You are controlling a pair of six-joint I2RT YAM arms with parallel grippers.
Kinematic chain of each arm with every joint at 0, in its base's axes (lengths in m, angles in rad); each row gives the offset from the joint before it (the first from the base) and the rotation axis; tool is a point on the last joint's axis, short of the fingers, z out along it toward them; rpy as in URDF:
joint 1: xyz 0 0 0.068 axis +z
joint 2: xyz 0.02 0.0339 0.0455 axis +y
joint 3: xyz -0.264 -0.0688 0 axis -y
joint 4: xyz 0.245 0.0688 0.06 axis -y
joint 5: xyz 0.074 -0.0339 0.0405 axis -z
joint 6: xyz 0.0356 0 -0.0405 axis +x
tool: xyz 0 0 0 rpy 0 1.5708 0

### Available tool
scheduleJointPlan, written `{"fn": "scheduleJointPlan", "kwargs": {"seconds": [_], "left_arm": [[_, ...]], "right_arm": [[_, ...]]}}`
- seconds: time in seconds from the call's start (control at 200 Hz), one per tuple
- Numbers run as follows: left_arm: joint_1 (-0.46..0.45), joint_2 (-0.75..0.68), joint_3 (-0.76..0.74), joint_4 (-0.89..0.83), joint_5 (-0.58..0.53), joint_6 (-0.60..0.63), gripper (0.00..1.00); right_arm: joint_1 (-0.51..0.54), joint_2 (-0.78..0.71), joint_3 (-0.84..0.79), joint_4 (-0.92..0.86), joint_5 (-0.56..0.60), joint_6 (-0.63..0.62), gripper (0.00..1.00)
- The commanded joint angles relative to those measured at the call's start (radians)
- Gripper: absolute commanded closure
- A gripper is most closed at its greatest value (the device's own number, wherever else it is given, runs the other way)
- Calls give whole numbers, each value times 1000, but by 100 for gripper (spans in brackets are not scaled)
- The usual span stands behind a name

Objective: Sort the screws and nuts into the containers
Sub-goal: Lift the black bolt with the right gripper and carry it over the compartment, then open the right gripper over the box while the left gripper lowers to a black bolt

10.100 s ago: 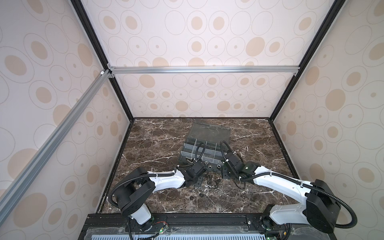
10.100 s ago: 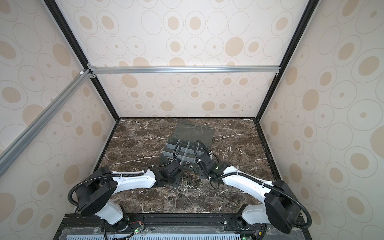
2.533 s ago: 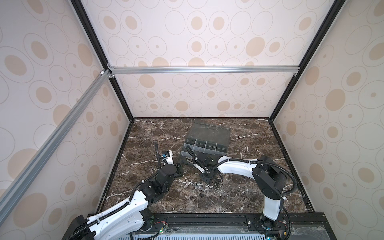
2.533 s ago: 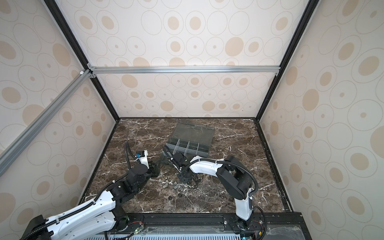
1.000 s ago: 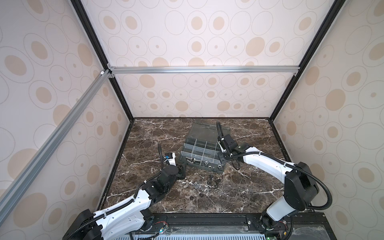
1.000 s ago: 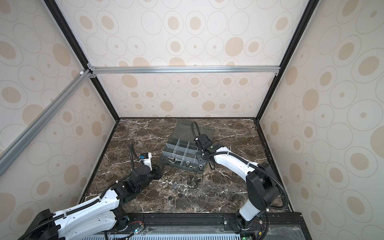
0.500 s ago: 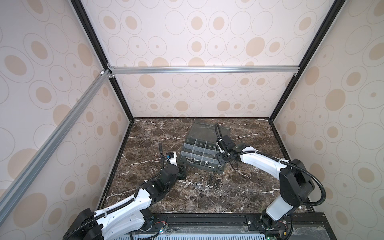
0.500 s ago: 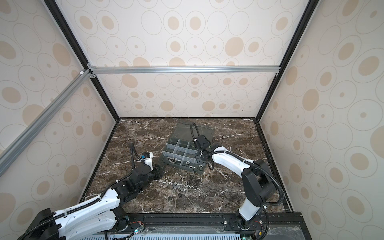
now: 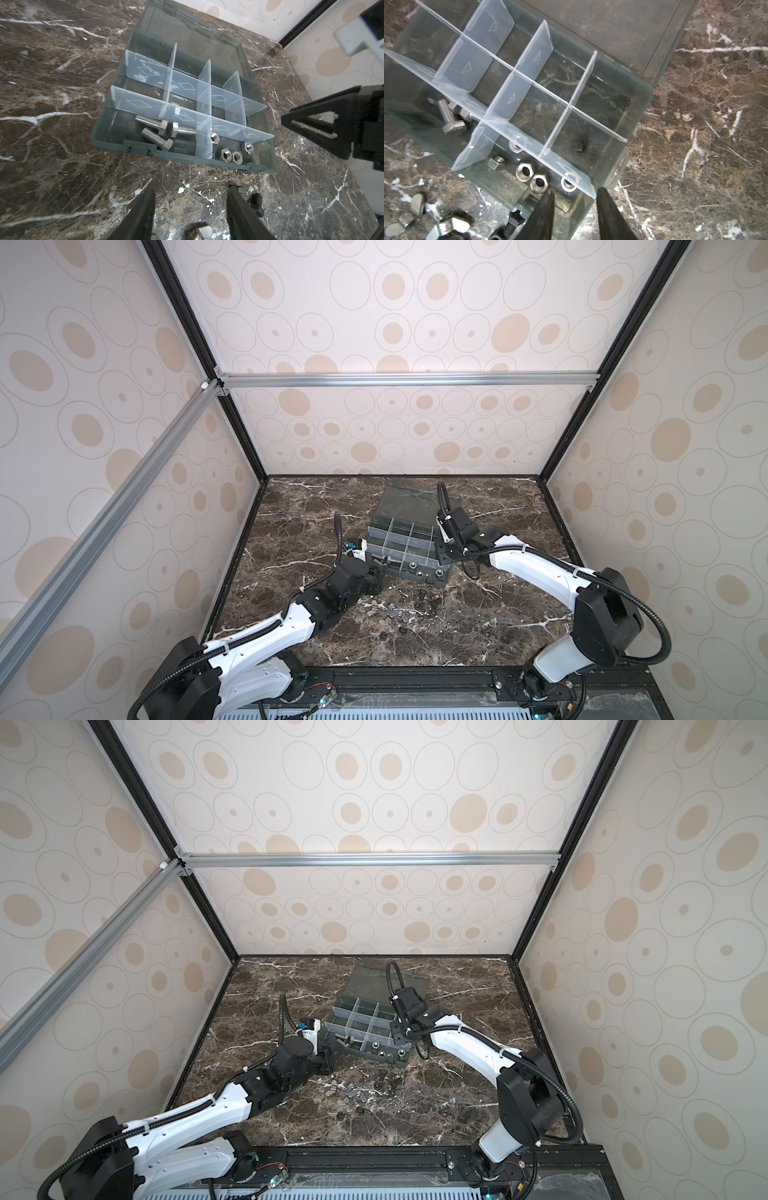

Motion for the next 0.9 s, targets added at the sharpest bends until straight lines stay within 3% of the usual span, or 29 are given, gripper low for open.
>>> {"fn": "scheduleJointPlan", "kwargs": {"seconds": [0.0, 0.4, 0.895], "left_arm": [[-25, 45, 69, -69, 22, 41, 45], [-109, 217, 185, -108, 22, 86, 44], [-202, 465, 372, -226, 49, 138, 44]], "right_arm": [[-3, -52, -47, 8, -9, 52, 62], [-3, -148, -178, 28, 3, 147, 61], [-3, -185, -217, 37, 30, 180, 60]]}}
